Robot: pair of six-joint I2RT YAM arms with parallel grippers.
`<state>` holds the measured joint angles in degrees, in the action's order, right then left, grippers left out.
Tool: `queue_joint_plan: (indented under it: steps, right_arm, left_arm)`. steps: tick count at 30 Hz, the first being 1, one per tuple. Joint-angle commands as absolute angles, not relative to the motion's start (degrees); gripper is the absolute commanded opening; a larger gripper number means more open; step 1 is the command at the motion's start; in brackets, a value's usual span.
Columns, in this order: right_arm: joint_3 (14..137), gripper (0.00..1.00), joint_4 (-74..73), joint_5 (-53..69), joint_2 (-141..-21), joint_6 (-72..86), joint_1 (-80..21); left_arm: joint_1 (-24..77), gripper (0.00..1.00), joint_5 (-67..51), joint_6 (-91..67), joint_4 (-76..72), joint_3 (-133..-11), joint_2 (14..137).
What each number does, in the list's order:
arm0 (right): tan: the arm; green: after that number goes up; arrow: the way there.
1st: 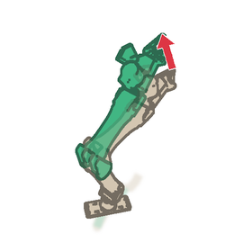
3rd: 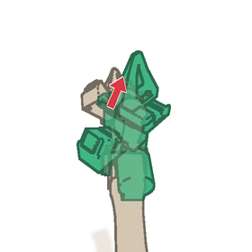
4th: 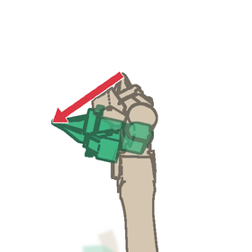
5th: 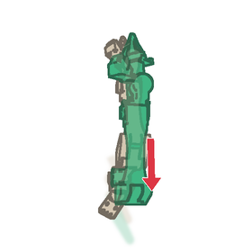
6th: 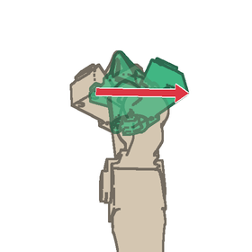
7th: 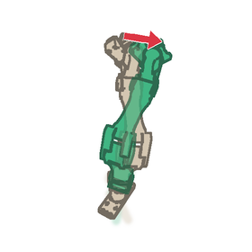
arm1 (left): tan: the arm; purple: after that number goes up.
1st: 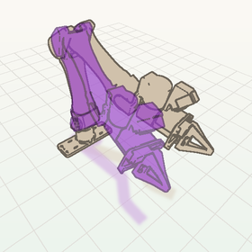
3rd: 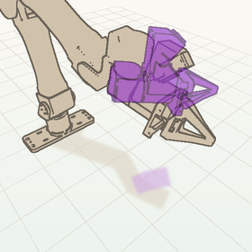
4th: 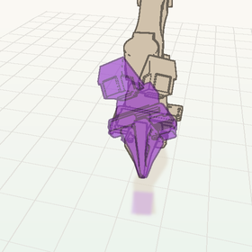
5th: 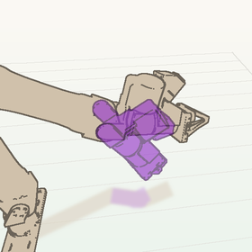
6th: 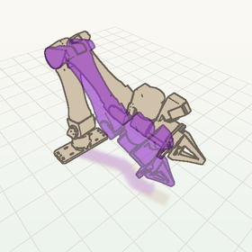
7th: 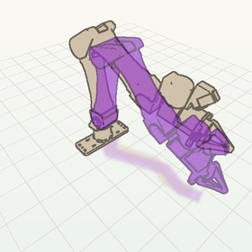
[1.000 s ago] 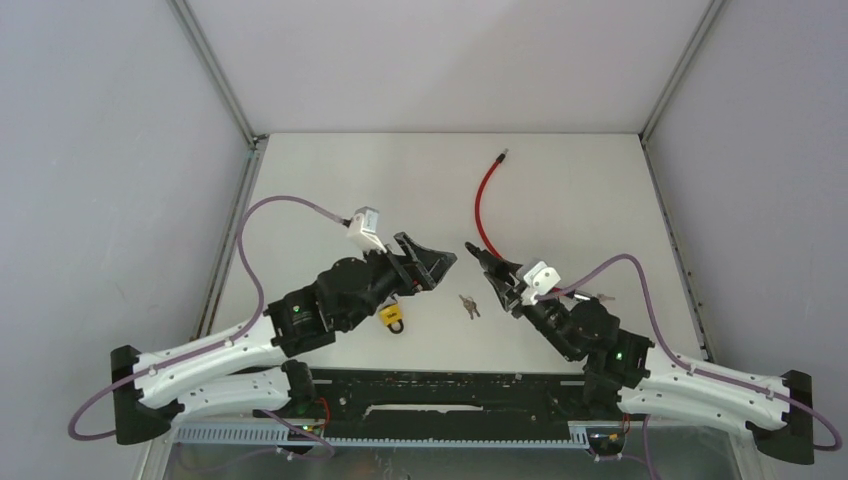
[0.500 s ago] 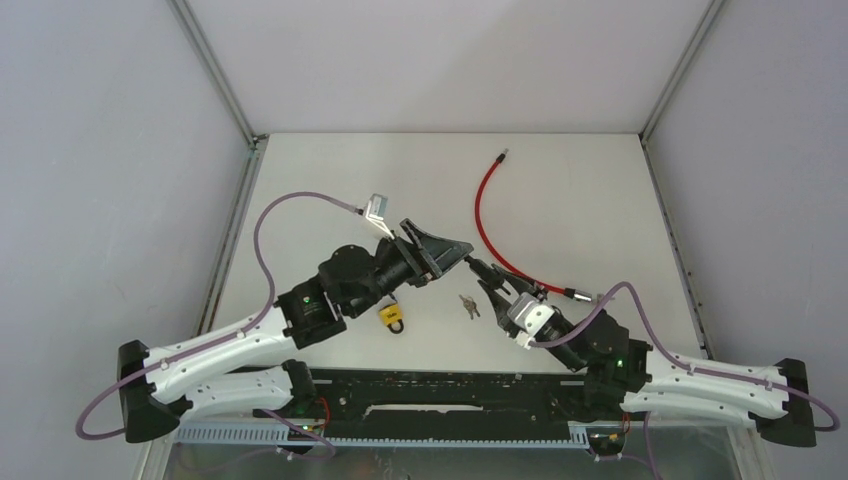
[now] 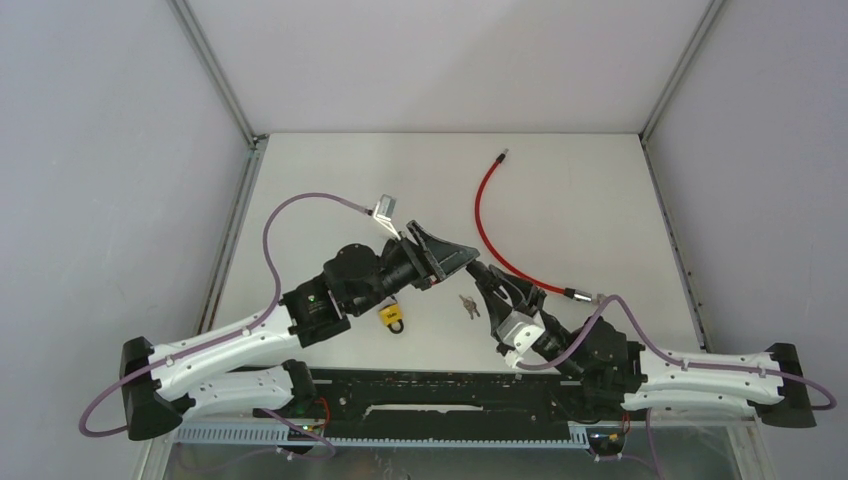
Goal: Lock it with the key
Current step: Pick up the lock from the center of the board.
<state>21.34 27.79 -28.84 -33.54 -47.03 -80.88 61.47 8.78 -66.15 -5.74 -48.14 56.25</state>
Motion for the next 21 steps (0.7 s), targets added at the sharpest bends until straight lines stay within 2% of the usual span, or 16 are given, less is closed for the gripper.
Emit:
queue_joint_plan:
  steps: [1, 5, 11, 15, 19, 21]
  right_arm:
    - [23.1, 0.0, 34.8, -28.3, -32.4, -50.3, -82.4]
    - [23.2, 0.0, 29.6, -26.0, -30.9, -48.5, -82.8]
    - [23.2, 0.03, 23.8, -23.5, -28.9, -47.6, -83.1]
    - [23.2, 0.06, 21.9, -22.3, -29.0, -48.0, -83.5]
    - [23.8, 0.16, 19.6, -21.8, -29.5, -48.3, -83.8]
    - [23.8, 0.25, 18.5, -21.5, -29.5, -48.2, -84.0]
  left_arm:
    - [61.1, 0.65, 8.5, -66.6, -7.4, -49.2, 56.2]
    - [61.1, 0.59, 8.7, -65.9, -7.1, -49.8, 56.6]
    - [61.1, 0.27, 8.4, -65.5, -6.6, -49.8, 57.0]
    - [61.2, 0.01, 8.3, -64.9, -6.5, -49.7, 57.2]
    - [61.1, 0.0, 8.3, -62.9, -7.7, -49.1, 56.8]
    - [61.1, 0.0, 9.1, -62.1, -7.9, -48.8, 56.4]
